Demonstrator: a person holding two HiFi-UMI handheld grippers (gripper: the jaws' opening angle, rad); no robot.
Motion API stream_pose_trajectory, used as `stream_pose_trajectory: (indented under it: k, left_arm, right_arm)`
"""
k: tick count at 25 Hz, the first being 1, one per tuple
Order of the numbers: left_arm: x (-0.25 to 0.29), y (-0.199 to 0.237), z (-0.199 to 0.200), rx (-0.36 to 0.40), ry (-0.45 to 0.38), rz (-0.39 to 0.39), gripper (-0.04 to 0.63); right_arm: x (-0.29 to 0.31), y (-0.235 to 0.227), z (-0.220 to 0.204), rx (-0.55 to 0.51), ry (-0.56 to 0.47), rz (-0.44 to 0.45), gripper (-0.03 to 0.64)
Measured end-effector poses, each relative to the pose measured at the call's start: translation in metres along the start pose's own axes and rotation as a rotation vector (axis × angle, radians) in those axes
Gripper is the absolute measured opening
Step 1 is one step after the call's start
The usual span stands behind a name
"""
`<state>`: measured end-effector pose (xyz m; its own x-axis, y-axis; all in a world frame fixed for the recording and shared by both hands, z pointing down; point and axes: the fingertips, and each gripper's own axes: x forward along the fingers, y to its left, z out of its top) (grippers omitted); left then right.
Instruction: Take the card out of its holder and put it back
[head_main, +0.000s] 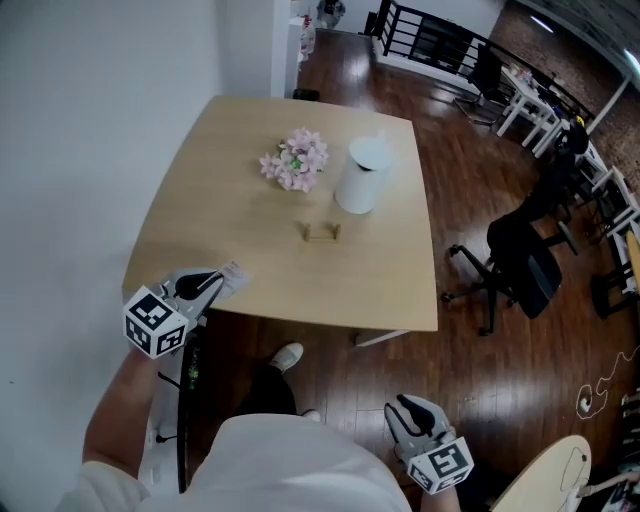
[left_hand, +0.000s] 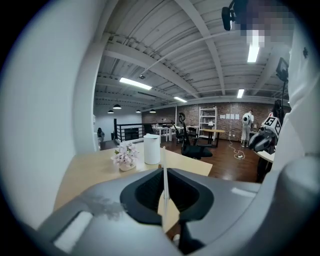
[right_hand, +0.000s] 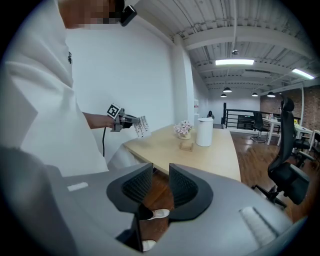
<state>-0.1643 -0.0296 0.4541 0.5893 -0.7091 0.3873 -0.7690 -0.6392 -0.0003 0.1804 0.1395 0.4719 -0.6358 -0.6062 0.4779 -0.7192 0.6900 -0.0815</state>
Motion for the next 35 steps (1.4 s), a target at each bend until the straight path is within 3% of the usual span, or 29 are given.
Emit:
stream_pose_trajectory:
  k: [9, 17, 26, 35]
  left_arm:
    - [0.128, 0.028, 0.065, 0.105, -0.027, -0.241, 0.015]
    - [0.229, 0.042, 0.077, 0.18, 0.013, -0.408, 0.015]
    - [0.293, 0.05, 0.063, 0.196, 0.065, -0.509, 0.015]
    - [0.32, 0.046, 0.051, 0.192, 0.106, -0.564, 0.015]
  right_arm:
    - [0.028, -0.038, 0.027, 0.07, 0.015, -0.131, 0.106]
    - [0.054, -0.066, 0.05, 0.127, 0.04, -0.234, 0.106]
    - [0.065, -0.075, 0.055, 0.196, 0.057, -0.341, 0.106]
    - [0.068, -0.079, 0.055, 0.246, 0.062, -0.394, 0.104]
